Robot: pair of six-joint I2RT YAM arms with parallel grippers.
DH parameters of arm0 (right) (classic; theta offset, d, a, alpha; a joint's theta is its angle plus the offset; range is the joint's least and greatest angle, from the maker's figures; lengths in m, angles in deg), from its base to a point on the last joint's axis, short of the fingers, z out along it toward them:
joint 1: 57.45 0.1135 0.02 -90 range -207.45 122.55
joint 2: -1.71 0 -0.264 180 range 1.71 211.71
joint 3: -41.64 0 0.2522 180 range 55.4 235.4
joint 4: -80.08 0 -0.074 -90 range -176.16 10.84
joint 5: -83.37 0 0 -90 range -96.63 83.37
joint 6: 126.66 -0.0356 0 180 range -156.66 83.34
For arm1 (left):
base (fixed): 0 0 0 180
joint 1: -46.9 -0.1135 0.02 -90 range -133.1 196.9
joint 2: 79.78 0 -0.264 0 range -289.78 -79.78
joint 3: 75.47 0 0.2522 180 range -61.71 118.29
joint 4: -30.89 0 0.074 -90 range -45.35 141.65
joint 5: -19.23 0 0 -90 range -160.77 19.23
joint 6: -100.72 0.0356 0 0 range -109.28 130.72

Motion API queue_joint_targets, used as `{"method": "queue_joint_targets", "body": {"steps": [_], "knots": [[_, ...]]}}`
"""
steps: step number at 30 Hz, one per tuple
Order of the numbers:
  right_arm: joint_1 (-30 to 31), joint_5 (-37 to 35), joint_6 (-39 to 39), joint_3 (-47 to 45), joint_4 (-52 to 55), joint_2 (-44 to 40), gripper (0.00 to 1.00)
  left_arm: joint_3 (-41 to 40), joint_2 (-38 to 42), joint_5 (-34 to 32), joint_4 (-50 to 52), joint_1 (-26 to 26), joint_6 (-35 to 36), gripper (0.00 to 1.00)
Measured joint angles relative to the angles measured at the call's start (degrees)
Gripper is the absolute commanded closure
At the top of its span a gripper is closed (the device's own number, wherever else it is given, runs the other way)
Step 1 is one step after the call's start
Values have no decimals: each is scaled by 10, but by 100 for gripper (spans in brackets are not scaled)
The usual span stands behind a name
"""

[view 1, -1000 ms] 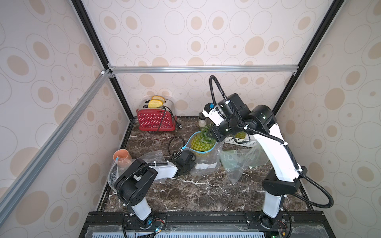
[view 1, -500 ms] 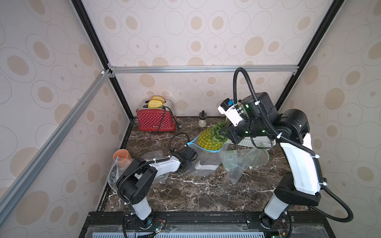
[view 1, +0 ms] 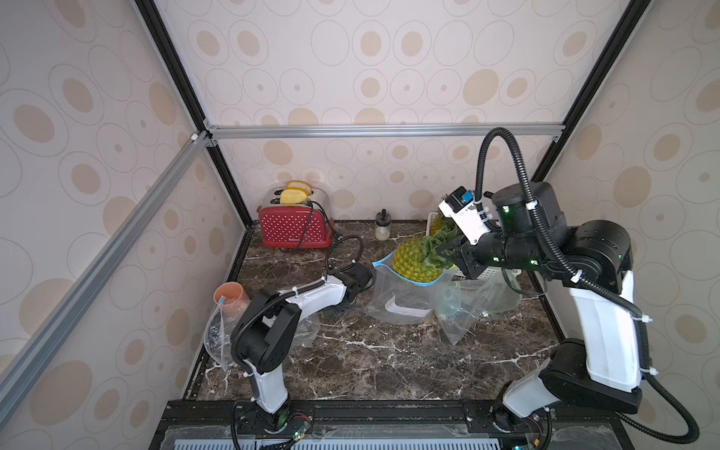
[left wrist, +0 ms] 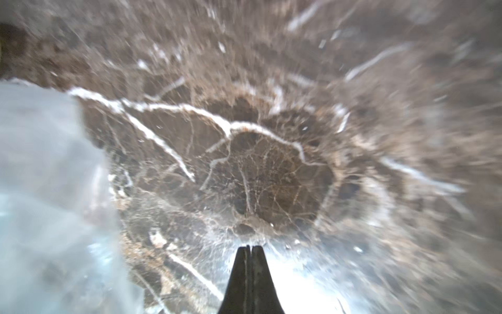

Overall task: Open the zip-top bag and take out the pineapple
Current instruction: Pick up the pineapple from the zipper food storage bag.

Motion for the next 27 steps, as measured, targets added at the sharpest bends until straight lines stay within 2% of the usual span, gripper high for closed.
{"method": "queue_joint_targets", "body": {"steps": [3, 6, 8, 9, 11, 16, 27], "knots": [[-1, -8, 0, -32, -13, 4, 100, -49, 137, 19, -43, 2, -2, 100], [-5, -9, -1, -59, -36, 8, 100, -147, 301, 62, -155, 8, -31, 100], [-10, -8, -4, -81, -59, 8, 100, -219, 377, 85, -227, 23, -65, 100], [-12, -9, -6, -96, -73, 5, 100, -240, 391, 92, -251, 33, -76, 100], [-17, -10, -10, -128, -102, 3, 100, -275, 392, 103, -302, 59, -100, 100], [-30, -17, -13, -183, -138, 4, 100, -318, 309, 126, -436, 109, -127, 100], [-94, -6, -14, -234, -180, 5, 100, -318, 97, 156, -756, 117, -163, 100]]}}
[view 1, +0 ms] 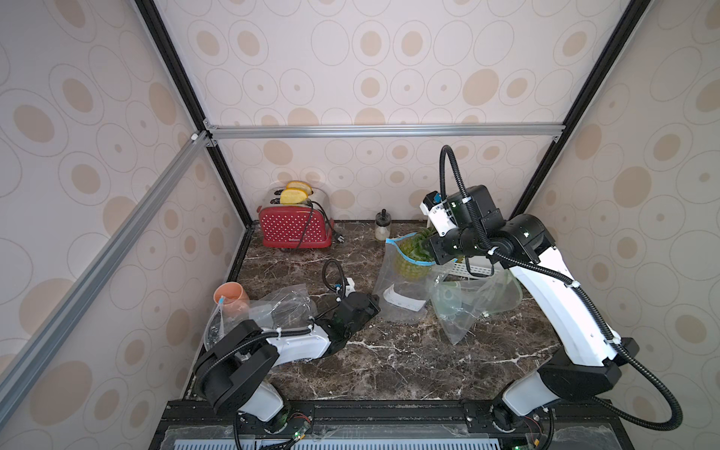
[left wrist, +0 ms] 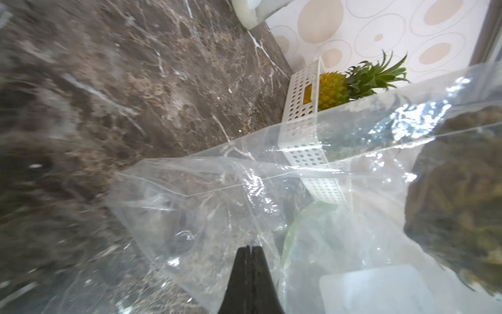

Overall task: Open the zip-top bag and take out the pineapple
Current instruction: Pick up the pineapple from the zipper food storage bag.

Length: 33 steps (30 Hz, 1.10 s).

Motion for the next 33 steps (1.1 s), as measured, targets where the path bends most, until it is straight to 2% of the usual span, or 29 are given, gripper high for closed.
{"method": "queue_joint_targets", "body": {"steps": [4, 12, 18, 24, 33], "knots": [[-21, 11, 0, -14, -7, 0, 100, 0, -19, 13, -79, 4, 3, 100], [-52, 41, 0, -52, -34, 9, 100, 61, -1, 55, -96, 8, 47, 100], [-60, 51, 4, -53, -41, 25, 100, 106, -68, 94, -103, 10, 43, 100], [-61, 58, 14, -48, -42, 42, 100, 121, -139, 97, -31, 10, 14, 100], [-61, 75, 17, -16, -33, 45, 100, 151, -162, 64, 138, -2, -19, 100]]}}
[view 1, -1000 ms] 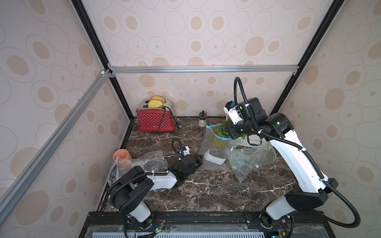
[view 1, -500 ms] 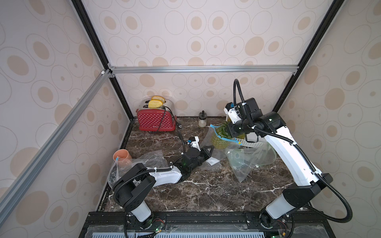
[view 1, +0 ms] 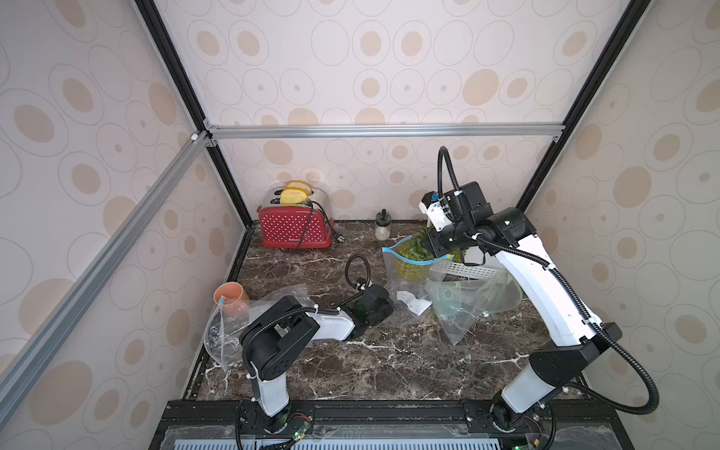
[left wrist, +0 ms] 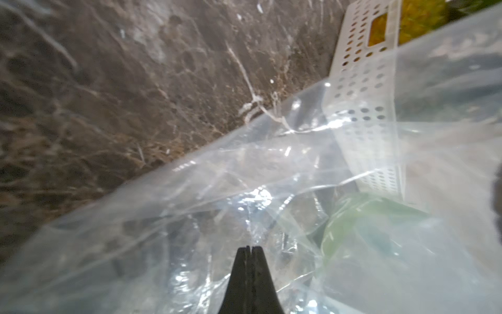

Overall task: Open the zip-top bag and take out the pineapple
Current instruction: Pick up the pineapple from the zipper food storage bag.

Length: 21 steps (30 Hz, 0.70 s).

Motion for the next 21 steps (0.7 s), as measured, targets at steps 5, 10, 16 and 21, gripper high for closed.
{"method": "queue_joint_targets", "body": {"steps": [5, 10, 16, 21], "knots": [[0, 5, 2, 23, 11, 0, 100, 62, -66, 1, 50, -2, -26, 100], [0, 11, 2, 48, 33, 0, 100, 99, -84, 0, 83, -1, -52, 100], [0, 11, 4, 102, 59, 0, 100, 113, -96, 3, 95, -4, -86, 100], [0, 18, 13, 177, 96, 2, 100, 121, -104, 14, 90, -14, -101, 100]]}}
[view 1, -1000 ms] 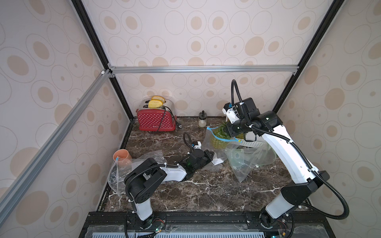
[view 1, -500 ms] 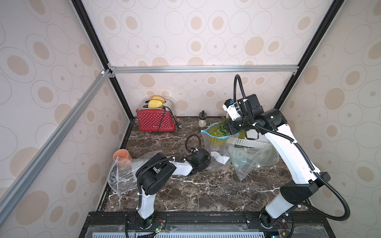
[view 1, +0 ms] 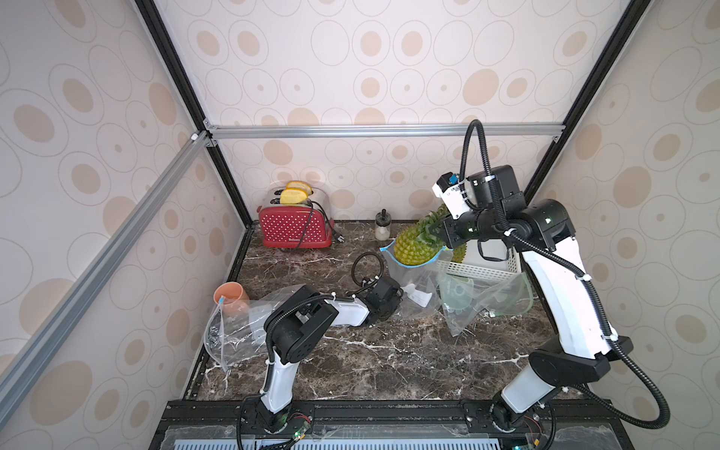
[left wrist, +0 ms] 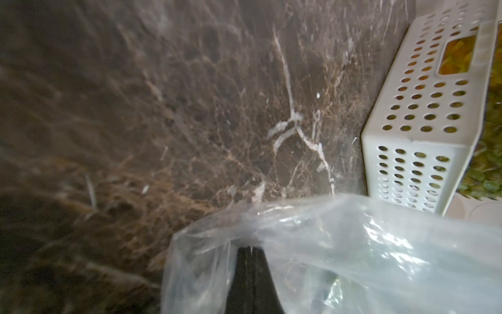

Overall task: Open the zip-top bag and take out the pineapple
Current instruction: Pick up the pineapple from the zipper food storage bag.

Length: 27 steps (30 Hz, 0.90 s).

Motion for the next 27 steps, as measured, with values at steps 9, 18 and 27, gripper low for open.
{"method": "queue_joint_targets", "body": {"steps": [9, 18, 27], "knots": [[0, 6, 3, 45, 52, 0, 100, 40, -2, -5, 79, -12, 29, 100], [0, 45, -17, 38, 45, -18, 100, 71, 11, -68, 201, -45, 92, 100], [0, 82, -32, 9, 24, -56, 100, 89, 13, -125, 272, -60, 134, 100]]}}
